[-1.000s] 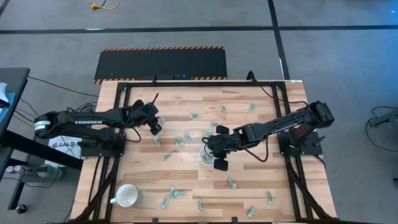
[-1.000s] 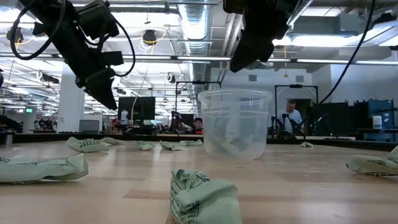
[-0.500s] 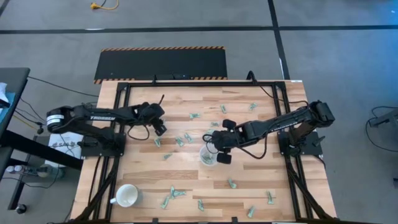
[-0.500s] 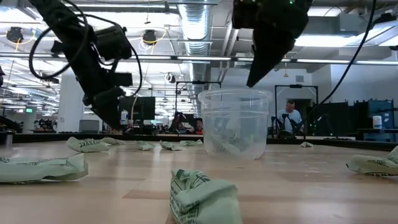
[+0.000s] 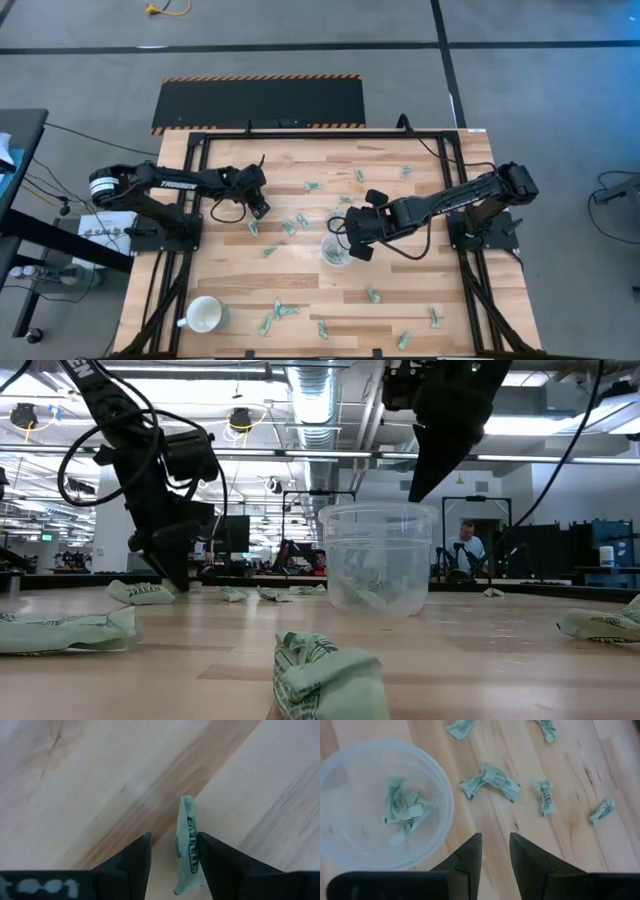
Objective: Pick and place Stevia / Truvia into bins
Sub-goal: Put the stevia packet into the transparent container
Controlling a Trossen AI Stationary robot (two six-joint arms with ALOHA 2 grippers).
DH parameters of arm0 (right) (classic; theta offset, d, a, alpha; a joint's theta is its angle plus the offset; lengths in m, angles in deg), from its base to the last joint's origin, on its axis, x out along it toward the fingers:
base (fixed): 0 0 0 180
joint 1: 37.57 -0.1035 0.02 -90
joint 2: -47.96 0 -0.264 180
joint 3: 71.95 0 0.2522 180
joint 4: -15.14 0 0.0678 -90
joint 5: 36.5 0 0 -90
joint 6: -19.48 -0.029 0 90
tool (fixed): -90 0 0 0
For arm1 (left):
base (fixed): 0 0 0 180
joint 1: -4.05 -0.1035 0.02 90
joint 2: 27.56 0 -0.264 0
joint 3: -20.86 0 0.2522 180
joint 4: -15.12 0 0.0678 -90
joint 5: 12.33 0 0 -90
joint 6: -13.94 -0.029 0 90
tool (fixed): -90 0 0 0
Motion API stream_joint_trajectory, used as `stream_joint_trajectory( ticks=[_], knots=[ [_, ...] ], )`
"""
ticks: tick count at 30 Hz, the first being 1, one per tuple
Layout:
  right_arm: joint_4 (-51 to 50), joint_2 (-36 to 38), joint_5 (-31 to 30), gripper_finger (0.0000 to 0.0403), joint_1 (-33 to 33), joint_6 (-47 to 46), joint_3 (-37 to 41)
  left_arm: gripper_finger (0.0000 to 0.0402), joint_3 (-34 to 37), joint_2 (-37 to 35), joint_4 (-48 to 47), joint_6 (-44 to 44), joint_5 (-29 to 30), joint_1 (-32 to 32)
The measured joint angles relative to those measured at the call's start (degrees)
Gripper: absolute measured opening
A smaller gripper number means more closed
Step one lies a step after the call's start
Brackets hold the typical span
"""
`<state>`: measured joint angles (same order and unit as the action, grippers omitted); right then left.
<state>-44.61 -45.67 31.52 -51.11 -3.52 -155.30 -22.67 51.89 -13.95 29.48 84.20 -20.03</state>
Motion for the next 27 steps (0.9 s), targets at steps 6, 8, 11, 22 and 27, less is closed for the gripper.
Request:
stream_joint_trajectory(
  ticks=[6, 8, 11, 22, 27],
  knots=[
    [0.21, 0.0, -1.07, 0.0091, -0.73, -0.09, 0.0, 0.016, -0.12, 1.06, 0.07, 0.05, 0.12, -0.08],
    [0.19, 0.0, -1.48, 0.0091, -0.73, -0.08, 0.0, 0.0158, -0.12, 0.99, 0.07, -0.82, 0.06, -0.08],
    [-0.34, 0.0, -4.81, 0.0091, -0.75, -0.06, 0.0, 0.0144, -0.12, 0.99, 0.12, -2.88, -0.28, 0.12],
    [-2.04, 0.0, -6.83, 0.0078, -0.73, 0.45, 0.0, 0.0007, -0.37, 1.08, -0.02, -6.77, -2.03, 0.22],
    [-4.03, 0.0, -6.84, 0.0071, -0.61, 0.48, 0.0, 0.0004, -2.59, 1.39, -1.48, -7.81, -3.55, 0.26]
  ],
)
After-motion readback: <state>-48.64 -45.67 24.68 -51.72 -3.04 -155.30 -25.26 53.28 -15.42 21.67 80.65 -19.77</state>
